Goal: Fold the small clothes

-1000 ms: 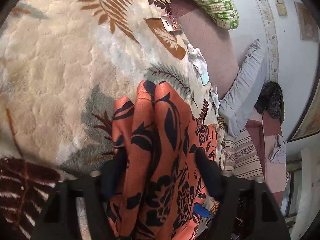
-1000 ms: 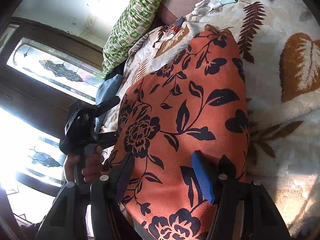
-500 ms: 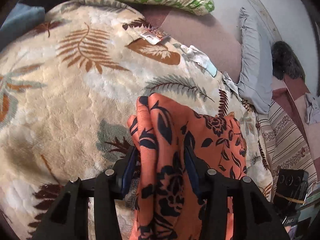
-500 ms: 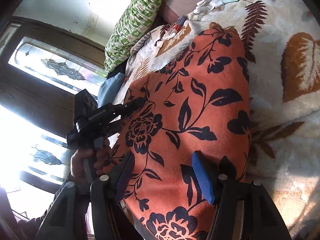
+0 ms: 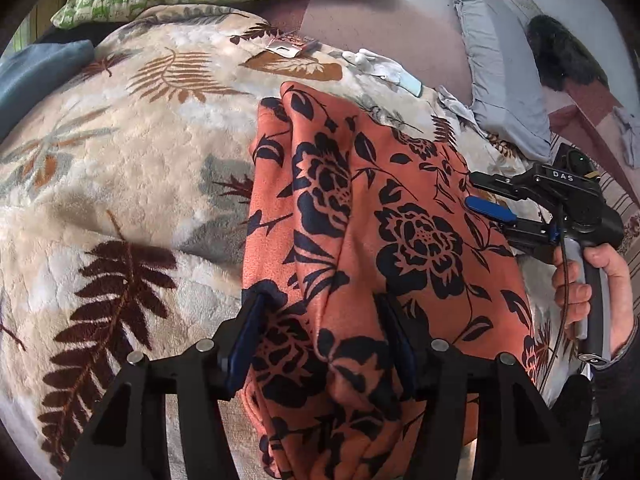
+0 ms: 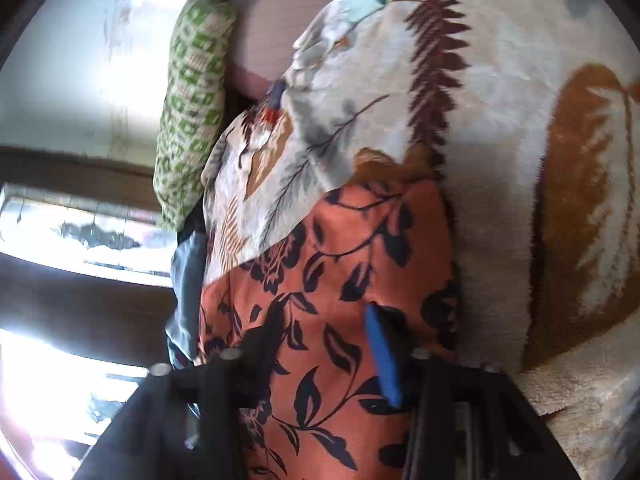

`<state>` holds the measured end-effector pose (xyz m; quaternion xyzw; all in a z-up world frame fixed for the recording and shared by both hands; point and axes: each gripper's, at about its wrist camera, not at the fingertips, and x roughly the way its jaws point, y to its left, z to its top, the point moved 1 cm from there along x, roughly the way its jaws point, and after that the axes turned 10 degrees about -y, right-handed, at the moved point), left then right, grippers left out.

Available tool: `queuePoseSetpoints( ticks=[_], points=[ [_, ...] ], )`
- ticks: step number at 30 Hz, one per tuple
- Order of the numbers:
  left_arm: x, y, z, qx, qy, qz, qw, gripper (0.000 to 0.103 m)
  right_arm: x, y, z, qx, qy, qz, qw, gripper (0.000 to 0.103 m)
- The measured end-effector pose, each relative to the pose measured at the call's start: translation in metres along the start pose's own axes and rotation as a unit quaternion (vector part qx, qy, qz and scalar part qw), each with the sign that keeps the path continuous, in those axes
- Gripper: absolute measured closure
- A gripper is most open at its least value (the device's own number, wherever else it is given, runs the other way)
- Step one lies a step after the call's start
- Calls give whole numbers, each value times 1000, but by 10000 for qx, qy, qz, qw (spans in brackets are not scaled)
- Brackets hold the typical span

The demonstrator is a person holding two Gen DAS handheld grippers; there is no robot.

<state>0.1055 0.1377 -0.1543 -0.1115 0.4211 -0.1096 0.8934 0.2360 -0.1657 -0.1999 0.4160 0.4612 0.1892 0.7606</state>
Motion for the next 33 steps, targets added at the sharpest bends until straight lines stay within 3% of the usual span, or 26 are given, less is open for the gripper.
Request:
queuePoseSetpoints(
  ticks=[2, 4, 10, 11, 12, 13, 14, 16, 19, 22, 24, 25, 27, 30, 33],
  points=[
    [-9, -7, 4, 133, -101, 5, 9999, 42, -13, 14, -4, -195, -117, -74, 9997, 67],
    [-22, -11, 5, 204, -236, -33, 9995, 42, -29, 31, -12, -527, -155, 77, 9985, 29],
    [-38, -12, -14, 35, -317, -5, 9995, 33, -74, 52, -71, -786, 172, 884, 9928, 28],
    [-30, -10, -17, 27, -184, 193, 9996, 32, -75, 50, -82, -840, 227, 881, 9923, 28],
    [-21, -8, -20, 37, -17, 420, 9991, 32, -70, 43, -91, -930, 248, 610, 9935, 27],
    [-15, -5, -22, 6, 125, 557, 9984, 32, -61, 31, -96, -988, 308, 280, 9942, 28],
    [-16, -3, -23, -96, 147, 569, 9982, 32, -51, 17, -97, -757, 439, 272, 9958, 30],
    [-32, -4, -21, -201, -103, 407, 9989, 32, -63, 10, -94, -218, 253, 470, 9983, 32],
    [-45, -11, -19, -50, -312, 471, 9984, 30, -88, 40, -96, -693, 65, 610, 9957, 29],
    [-47, -13, -20, -175, -245, 595, 9978, 30, -91, 43, -106, -740, 13, 879, 9934, 21],
    [-57, -19, -22, -198, -333, 589, 9975, 30, -69, 22, -110, -754, 174, 353, 9964, 21],
    [-63, -23, -22, -149, -408, 639, 9970, 30, -60, 9, -112, -549, 339, 309, 9974, 22],
    [-75, -29, -22, -50, -568, 862, 9946, 26, -74, 9, -114, -322, 152, 552, 9978, 22],
    [-85, -37, -20, 45, -720, 1247, 9896, 25, -96, 33, -115, -903, -73, 487, 9947, 22],
    [-93, -44, -20, 97, -848, 1487, 9852, 25, -118, 41, -123, -1038, -155, 675, 9922, 21]
  ],
)
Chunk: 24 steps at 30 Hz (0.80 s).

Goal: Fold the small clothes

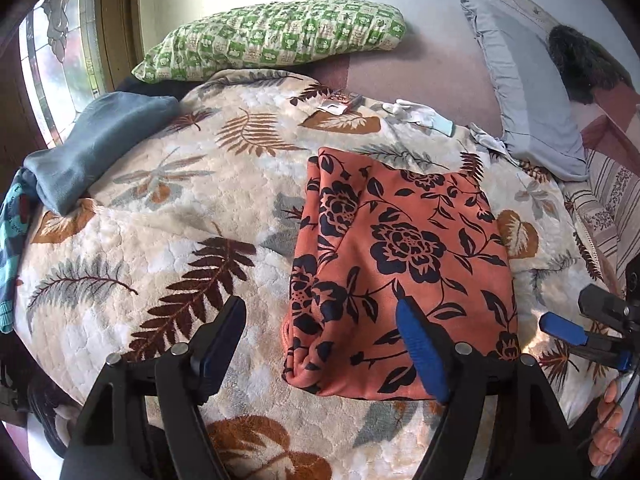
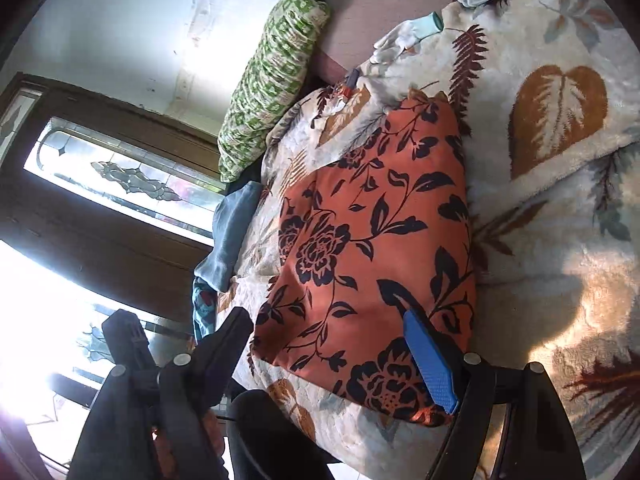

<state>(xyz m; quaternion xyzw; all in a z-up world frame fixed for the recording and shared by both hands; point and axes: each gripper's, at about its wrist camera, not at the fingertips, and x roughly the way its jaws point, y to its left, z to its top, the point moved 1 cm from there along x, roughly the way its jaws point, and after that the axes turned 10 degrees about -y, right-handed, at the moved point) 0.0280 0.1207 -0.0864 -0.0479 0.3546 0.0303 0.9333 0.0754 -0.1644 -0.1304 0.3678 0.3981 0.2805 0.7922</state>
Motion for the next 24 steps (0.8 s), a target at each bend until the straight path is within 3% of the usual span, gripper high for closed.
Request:
queuePoseSetpoints(
  ticks=[2, 4, 6, 8, 14, 18, 21, 24],
  points=[
    [-1, -3, 0, -8, 23, 41, 10000, 25, -4, 0, -8, 53, 72, 190, 9998, 20],
    [-2, -5, -2, 16, 112, 49, 9999, 25, 9, -13, -20, 216, 408, 216, 9987, 18],
    [-5, -7, -3, 82, 109, 62, 9999, 25, 26, -36, -34, 527, 788, -220, 9953, 18],
    [-9, -7, -3, 138, 73, 134, 9998, 25, 17, -35, -35, 631, 532, -15, 9966, 18],
    [-3, -4, -9, -30, 225, 133, 9997, 25, -1, -9, -26, 190, 287, 318, 9989, 18],
    [2, 1, -12, -106, 341, -2, 9994, 25, 28, -39, -39, 554, 922, -99, 9941, 17],
    [4, 8, -4, -253, 203, -84, 9994, 24, 9, -21, -21, 310, 587, 56, 9978, 17],
    [15, 16, 10, -432, 86, -401, 9982, 19, -6, -11, 4, -4, 263, 75, 9996, 17]
  ],
)
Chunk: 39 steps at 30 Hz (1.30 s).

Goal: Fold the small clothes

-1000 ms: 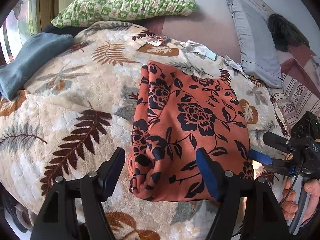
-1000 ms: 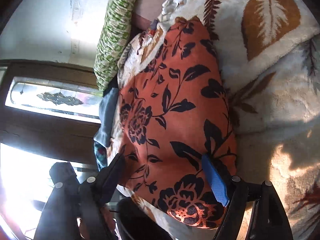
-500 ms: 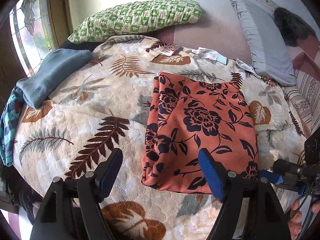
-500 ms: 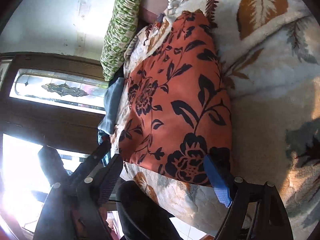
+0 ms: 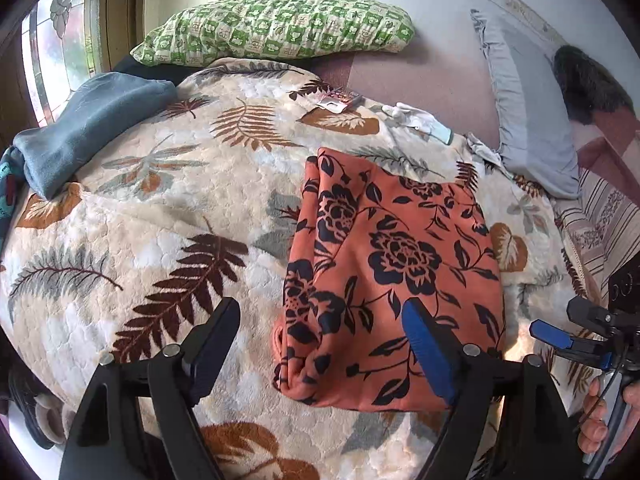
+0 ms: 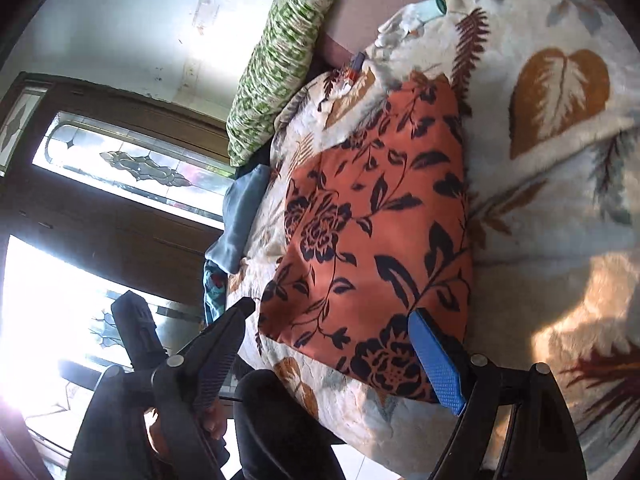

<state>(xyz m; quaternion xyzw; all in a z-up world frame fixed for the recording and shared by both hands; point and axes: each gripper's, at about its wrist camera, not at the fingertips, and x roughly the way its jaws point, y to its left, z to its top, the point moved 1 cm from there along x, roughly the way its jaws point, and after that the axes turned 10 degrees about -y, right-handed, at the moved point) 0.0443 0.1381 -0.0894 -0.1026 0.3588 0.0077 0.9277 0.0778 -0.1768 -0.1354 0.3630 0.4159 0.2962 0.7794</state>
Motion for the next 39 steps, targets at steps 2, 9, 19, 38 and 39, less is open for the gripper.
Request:
queuePoseSetpoints(
  ticks=[2, 9, 19, 38, 39],
  points=[
    [12, 4, 10, -65, -39, -213, 9997, 18, 0, -11, 14, 79, -45, -237, 9997, 17],
    [84, 11, 28, -341, 624, -739, 9947, 18, 18, -46, 57, 431, -164, -458, 9979, 17],
    [135, 12, 9, -855, 1510, -1224, 9772, 43, 94, -47, 41, -305, 722, -783, 9938, 32],
    [40, -121, 63, -64, 252, -1921, 9810, 66, -63, 21, 100, -1057, -465, -286, 9929, 64],
    [54, -126, 52, -53, 392, -1840, 9821, 60, -65, 7, 99, -898, -485, -353, 9942, 62]
  ],
)
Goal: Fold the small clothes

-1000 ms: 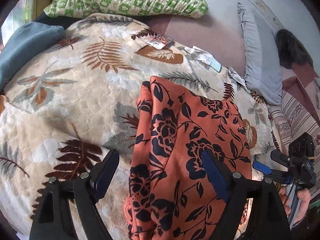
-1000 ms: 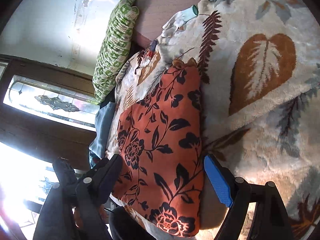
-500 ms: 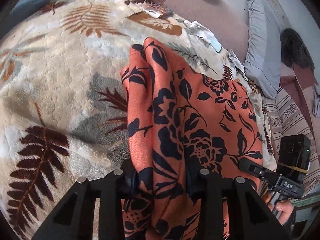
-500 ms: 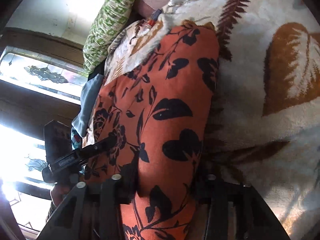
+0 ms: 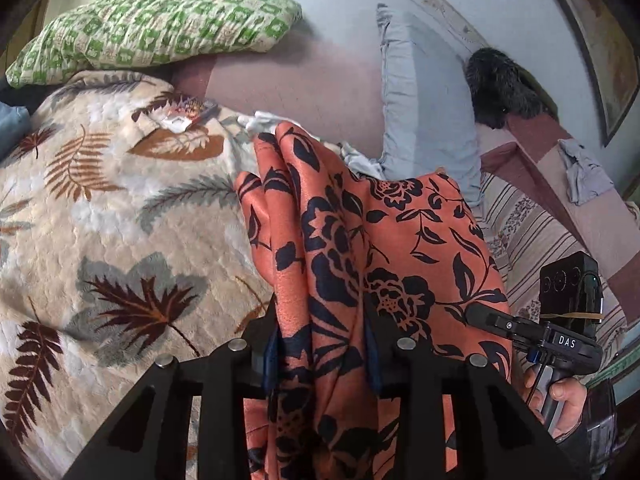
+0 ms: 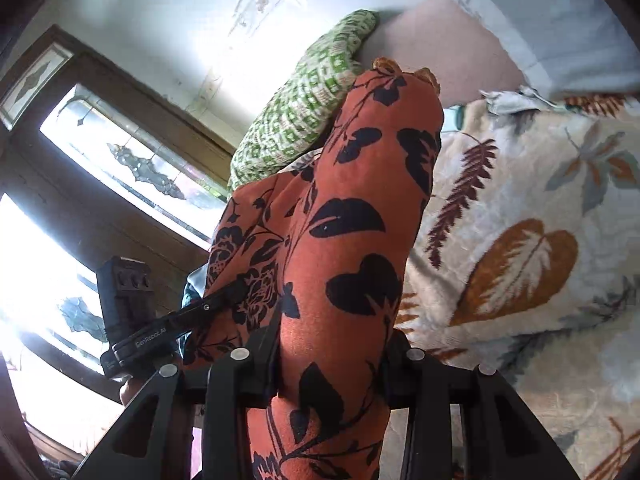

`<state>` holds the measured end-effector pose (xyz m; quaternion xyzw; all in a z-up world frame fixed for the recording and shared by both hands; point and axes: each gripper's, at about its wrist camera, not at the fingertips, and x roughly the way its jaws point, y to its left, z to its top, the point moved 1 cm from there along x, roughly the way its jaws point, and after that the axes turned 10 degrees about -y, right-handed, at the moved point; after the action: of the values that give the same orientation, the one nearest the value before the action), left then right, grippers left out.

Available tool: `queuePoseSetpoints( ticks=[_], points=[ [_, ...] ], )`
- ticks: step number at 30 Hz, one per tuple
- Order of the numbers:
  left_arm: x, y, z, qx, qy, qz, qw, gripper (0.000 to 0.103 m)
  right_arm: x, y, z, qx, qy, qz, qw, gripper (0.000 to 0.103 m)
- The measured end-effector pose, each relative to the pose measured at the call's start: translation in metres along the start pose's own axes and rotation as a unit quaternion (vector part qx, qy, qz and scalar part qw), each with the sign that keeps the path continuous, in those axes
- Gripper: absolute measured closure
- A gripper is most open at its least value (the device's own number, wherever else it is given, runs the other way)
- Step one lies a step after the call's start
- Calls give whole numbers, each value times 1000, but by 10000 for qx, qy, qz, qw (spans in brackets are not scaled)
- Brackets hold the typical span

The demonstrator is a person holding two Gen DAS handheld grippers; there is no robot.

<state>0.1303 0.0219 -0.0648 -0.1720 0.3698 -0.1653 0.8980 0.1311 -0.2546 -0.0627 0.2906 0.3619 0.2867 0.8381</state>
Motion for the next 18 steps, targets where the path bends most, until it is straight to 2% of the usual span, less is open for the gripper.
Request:
queuePoseSetpoints(
  ticks=[2, 3, 4, 5, 6, 7, 8, 11, 13, 16, 18],
  points=[
    [36, 8, -27, 94, 481, 432, 9979, 17, 5, -35, -10, 339, 117, -223, 9991, 57],
    [53, 15, -43, 105, 775, 782, 9939, 16, 9, -57, -19, 569, 180, -468, 9971, 50],
    [68, 21, -57, 112, 1100, 1025, 9886, 16, 15, -78, -30, 726, 248, -792, 9939, 32],
    [73, 27, -67, 48, 1274, 1032, 9865, 16, 21, -97, -42, 813, 377, -1154, 9893, 27],
    [68, 30, -70, -31, 1193, 1008, 9877, 16, 24, -112, -54, 883, 516, -1643, 9811, 27],
    [59, 30, -68, -5, 1030, 1040, 9892, 16, 22, -120, -63, 926, 535, -1811, 9776, 27],
    [49, 28, -65, 99, 884, 1080, 9902, 16, 16, -119, -66, 937, 405, -1620, 9815, 27],
    [17, 19, -59, 437, 425, 1213, 9907, 16, -6, -88, -57, 346, 35, -1688, 9850, 27],
    [4, 15, -59, 660, 262, 1298, 9890, 16, -19, -59, -46, 77, -248, -1528, 9879, 27],
    [0, 9, -67, 898, 217, 1400, 9858, 16, -21, -21, -37, 12, -381, -806, 9960, 26],
    [11, 12, -78, 1131, 417, 1556, 9804, 16, -8, -15, -38, 84, -258, -406, 9988, 25]
  ],
)
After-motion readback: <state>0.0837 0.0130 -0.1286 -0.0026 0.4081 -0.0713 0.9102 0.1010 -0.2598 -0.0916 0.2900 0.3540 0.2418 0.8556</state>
